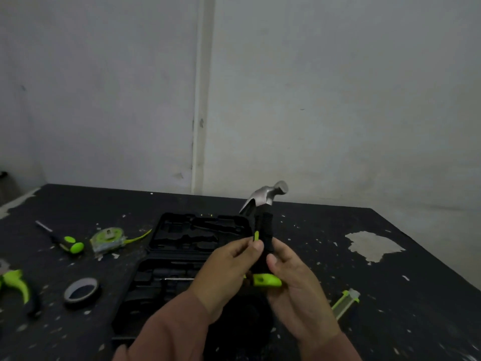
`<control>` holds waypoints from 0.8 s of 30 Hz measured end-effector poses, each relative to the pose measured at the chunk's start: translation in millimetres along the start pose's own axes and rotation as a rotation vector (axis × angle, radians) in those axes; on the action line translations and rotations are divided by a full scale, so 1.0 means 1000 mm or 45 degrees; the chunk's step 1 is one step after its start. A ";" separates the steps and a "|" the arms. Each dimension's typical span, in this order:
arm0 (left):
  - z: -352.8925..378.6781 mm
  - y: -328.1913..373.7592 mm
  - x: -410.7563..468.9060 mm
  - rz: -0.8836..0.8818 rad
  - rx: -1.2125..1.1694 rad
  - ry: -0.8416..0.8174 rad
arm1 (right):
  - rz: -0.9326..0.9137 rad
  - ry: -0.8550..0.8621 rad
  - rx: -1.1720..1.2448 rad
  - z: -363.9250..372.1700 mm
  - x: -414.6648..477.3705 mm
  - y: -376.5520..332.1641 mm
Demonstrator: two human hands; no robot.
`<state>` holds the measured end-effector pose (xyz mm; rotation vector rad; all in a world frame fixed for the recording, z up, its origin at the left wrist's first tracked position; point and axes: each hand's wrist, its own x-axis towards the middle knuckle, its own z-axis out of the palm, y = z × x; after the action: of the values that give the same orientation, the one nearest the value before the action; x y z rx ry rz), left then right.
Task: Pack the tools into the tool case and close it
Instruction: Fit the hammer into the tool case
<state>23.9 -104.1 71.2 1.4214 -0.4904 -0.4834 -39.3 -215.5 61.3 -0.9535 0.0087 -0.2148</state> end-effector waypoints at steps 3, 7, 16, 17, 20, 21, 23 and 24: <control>-0.004 0.003 -0.003 0.010 -0.052 0.020 | 0.018 -0.040 0.037 0.003 -0.002 0.012; -0.010 0.002 -0.004 -0.003 -0.042 0.076 | 0.031 0.052 -0.198 0.004 -0.001 0.017; -0.048 0.012 0.007 -0.014 0.383 0.091 | 0.170 0.212 -0.959 -0.008 0.012 -0.036; -0.052 0.015 0.009 -0.011 0.419 0.062 | 0.153 0.287 -1.082 -0.010 0.016 -0.038; -0.065 0.023 0.015 -0.025 0.561 -0.051 | 0.107 0.270 -0.915 -0.016 0.029 -0.041; -0.069 0.025 0.017 -0.039 0.609 -0.096 | 0.104 0.187 -0.802 -0.015 0.034 -0.041; -0.071 0.028 0.022 -0.069 0.697 -0.194 | 0.078 0.060 -0.729 -0.012 0.045 -0.036; -0.074 0.029 0.026 -0.074 0.717 -0.212 | 0.055 0.047 -0.743 -0.010 0.052 -0.031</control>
<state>89.1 -57.8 94.6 1.9478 -0.7607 -0.5373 5.4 -251.1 85.1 -1.5291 0.1315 -0.1925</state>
